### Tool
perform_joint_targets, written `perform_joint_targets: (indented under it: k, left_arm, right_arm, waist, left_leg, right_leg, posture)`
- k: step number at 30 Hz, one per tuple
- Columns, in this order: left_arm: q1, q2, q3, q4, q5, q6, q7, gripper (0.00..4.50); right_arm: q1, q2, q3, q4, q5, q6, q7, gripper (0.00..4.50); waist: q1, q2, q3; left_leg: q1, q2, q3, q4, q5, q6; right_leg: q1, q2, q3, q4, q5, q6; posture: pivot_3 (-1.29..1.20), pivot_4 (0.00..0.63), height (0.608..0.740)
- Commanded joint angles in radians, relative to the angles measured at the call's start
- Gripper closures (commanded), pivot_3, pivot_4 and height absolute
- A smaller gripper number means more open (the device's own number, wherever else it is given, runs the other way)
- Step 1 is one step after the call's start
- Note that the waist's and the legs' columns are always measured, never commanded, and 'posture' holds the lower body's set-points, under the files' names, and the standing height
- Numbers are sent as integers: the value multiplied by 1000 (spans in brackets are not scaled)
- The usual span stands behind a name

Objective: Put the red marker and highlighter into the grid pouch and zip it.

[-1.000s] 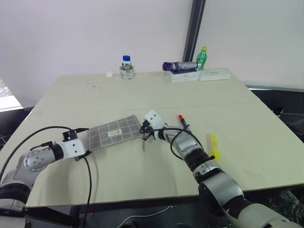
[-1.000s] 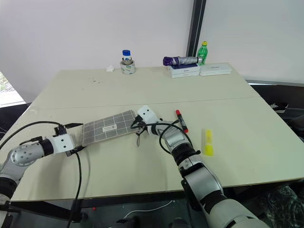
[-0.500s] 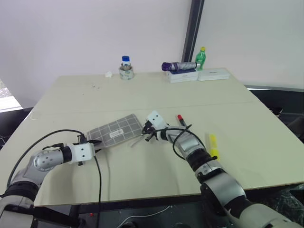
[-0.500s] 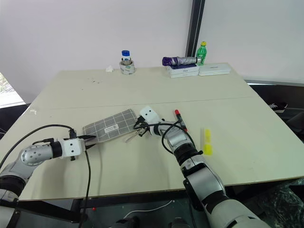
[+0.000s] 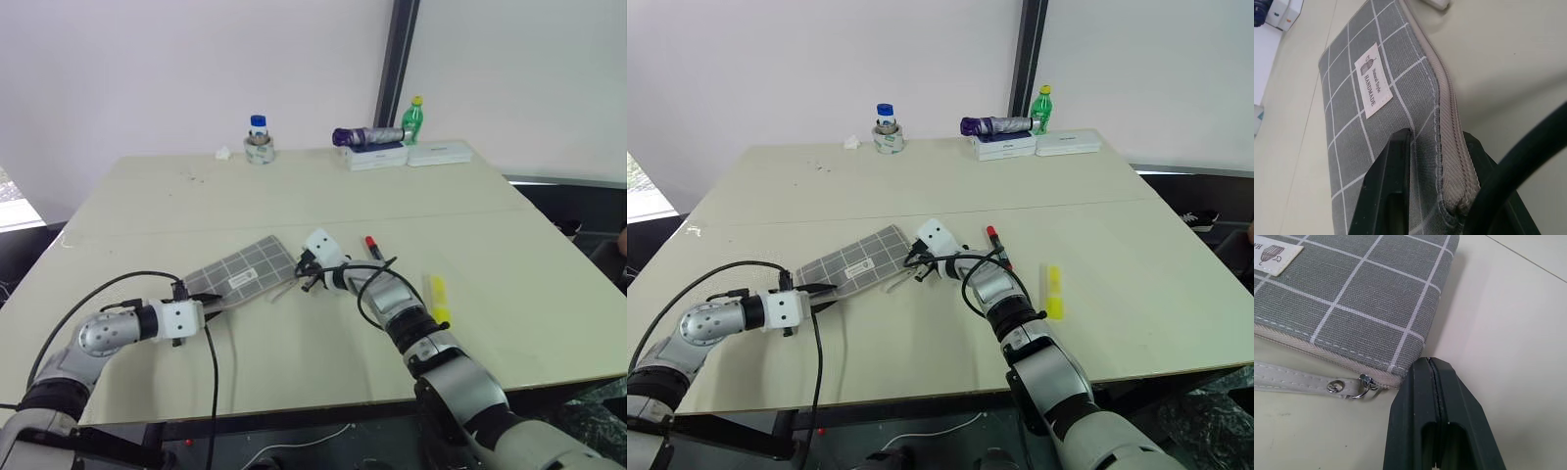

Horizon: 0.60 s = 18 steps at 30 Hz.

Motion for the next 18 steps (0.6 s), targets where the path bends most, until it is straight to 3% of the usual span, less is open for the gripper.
perform_joint_targets:
  k: [1, 3, 9, 14, 18]
  left_arm:
    - [13, 3, 8, -40, -29, 8, -15, 3828]
    - [21, 3, 10, -52, -42, 7, -24, 4432]
    - [63, 4, 28, -134, -97, 51, -42, 4432]
    - [135, -10, 100, -336, -237, 333, -29, 4432]
    - [213, -43, 170, -566, -335, 567, 36, 4432]
  right_arm:
    - [-1, 7, -8, -48, 1, -21, 0, 4500]
    - [0, 8, -7, -48, 0, -22, 0, 4500]
    - [11, -6, -3, -72, -12, -28, -10, 4500]
    - [19, -77, -47, -188, -12, -27, -38, 4500]
    - [60, -176, -97, -398, 26, 41, -2, 4500]
  waist:
    - [0, 0, 0]
    - [0, 0, 0]
    - [0, 0, 0]
    - [2, 0, 0]
    - [2, 0, 0]
  left_leg:
    - [0, 0, 0, 0, 0, 0]
    - [0, 0, 0, 0, 0, 0]
    - [0, 0, 0, 0, 0, 0]
    - [0, 1, 0, 0, 0, 0]
    - [-1, 1, -1, 0, 0, 0]
  right_leg:
    - [0, 0, 0, 0, 0, 0]
    - [0, 0, 0, 0, 0, 0]
    - [0, 0, 0, 0, 0, 0]
    - [0, 0, 0, 0, 0, 0]
    - [0, 0, 1, 0, 0, 0]
  posture:
    - [0, 150, 740]
    - [0, 150, 740]
    - [0, 150, 740]
    - [0, 150, 740]
    - [0, 150, 740]
